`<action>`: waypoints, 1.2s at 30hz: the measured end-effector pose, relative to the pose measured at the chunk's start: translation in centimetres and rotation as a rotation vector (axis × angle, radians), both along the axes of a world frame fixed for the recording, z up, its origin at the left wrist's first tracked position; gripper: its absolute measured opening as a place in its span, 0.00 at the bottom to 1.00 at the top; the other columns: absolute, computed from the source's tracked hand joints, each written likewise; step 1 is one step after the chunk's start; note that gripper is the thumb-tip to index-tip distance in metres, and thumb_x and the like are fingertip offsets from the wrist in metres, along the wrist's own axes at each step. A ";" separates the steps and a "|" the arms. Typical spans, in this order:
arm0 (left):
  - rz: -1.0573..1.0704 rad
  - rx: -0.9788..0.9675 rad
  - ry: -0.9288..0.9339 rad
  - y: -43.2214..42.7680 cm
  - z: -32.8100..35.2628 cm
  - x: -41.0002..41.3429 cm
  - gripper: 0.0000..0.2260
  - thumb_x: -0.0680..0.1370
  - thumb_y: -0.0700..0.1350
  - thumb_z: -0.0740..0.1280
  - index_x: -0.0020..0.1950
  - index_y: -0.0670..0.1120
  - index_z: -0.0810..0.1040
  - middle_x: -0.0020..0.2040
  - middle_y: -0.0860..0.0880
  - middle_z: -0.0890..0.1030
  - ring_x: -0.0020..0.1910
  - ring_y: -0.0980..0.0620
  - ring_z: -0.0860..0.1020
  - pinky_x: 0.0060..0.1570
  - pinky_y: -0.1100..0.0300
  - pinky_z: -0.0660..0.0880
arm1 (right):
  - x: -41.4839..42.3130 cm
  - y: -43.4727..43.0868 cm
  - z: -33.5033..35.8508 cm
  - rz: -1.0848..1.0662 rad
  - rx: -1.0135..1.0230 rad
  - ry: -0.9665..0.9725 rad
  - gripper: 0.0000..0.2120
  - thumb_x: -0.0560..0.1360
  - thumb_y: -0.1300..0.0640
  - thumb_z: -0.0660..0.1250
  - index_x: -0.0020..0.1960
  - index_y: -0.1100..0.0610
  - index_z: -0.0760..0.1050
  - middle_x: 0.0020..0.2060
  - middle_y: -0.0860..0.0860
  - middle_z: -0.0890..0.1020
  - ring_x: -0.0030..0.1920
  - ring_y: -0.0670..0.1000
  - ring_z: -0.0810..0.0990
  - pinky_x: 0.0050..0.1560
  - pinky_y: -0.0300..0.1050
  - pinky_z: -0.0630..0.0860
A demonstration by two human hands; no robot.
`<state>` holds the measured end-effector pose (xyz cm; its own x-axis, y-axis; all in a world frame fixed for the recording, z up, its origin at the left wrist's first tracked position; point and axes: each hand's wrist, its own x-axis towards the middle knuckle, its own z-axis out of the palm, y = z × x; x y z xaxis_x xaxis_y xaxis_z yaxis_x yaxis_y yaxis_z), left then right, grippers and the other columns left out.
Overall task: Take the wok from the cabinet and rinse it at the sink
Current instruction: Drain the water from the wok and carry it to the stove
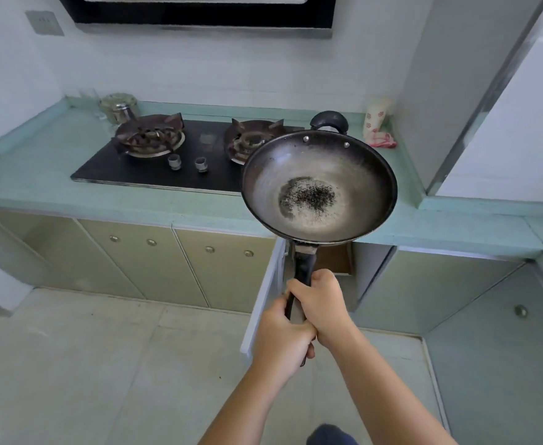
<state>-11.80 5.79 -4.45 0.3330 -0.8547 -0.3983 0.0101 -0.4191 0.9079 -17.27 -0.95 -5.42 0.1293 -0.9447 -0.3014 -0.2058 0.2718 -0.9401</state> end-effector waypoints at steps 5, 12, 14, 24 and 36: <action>-0.081 0.031 -0.014 -7.0 -0.7 0.3 0.17 0.69 0.32 0.60 0.54 0.47 0.75 0.27 0.48 0.75 0.15 0.54 0.69 0.17 0.66 0.61 | -0.3 -6.5 -0.7 -0.052 -0.001 0.022 0.15 0.69 0.63 0.66 0.32 0.57 0.60 0.21 0.48 0.64 0.24 0.48 0.63 0.25 0.40 0.60; -0.114 0.083 -0.018 -18.5 -1.4 -0.8 0.14 0.69 0.31 0.60 0.52 0.43 0.75 0.29 0.48 0.75 0.15 0.55 0.69 0.17 0.66 0.61 | -1.5 -17.7 -1.8 -0.036 0.040 0.058 0.09 0.67 0.64 0.65 0.32 0.60 0.66 0.24 0.54 0.66 0.26 0.51 0.63 0.29 0.43 0.60; -0.122 0.098 -0.024 -21.5 -1.8 -1.2 0.13 0.70 0.31 0.60 0.52 0.43 0.75 0.30 0.48 0.76 0.15 0.55 0.69 0.17 0.66 0.62 | -1.8 -20.6 -2.6 -0.051 0.051 0.061 0.11 0.67 0.64 0.65 0.32 0.59 0.63 0.24 0.53 0.64 0.26 0.51 0.63 0.28 0.42 0.60; -0.170 0.173 -0.045 -30.3 -3.9 -2.5 0.11 0.70 0.33 0.60 0.41 0.49 0.74 0.27 0.48 0.75 0.17 0.55 0.70 0.17 0.67 0.61 | -3.4 -29.4 -5.9 -0.054 0.127 0.102 0.09 0.68 0.65 0.65 0.34 0.60 0.65 0.25 0.55 0.65 0.26 0.51 0.64 0.25 0.38 0.61; -0.147 0.178 -0.056 -33.3 -5.1 -2.7 0.13 0.69 0.31 0.60 0.41 0.50 0.74 0.27 0.47 0.74 0.16 0.53 0.70 0.17 0.66 0.61 | -3.7 -32.0 -7.0 -0.075 0.154 0.047 0.08 0.69 0.64 0.66 0.36 0.61 0.66 0.26 0.55 0.69 0.25 0.49 0.68 0.20 0.35 0.63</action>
<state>-14.48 -27.49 -9.51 0.2355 -0.8136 -0.5316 -0.1112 -0.5660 0.8169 -20.96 -32.97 -12.41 0.0430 -0.8933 -0.4473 -0.2219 0.4280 -0.8761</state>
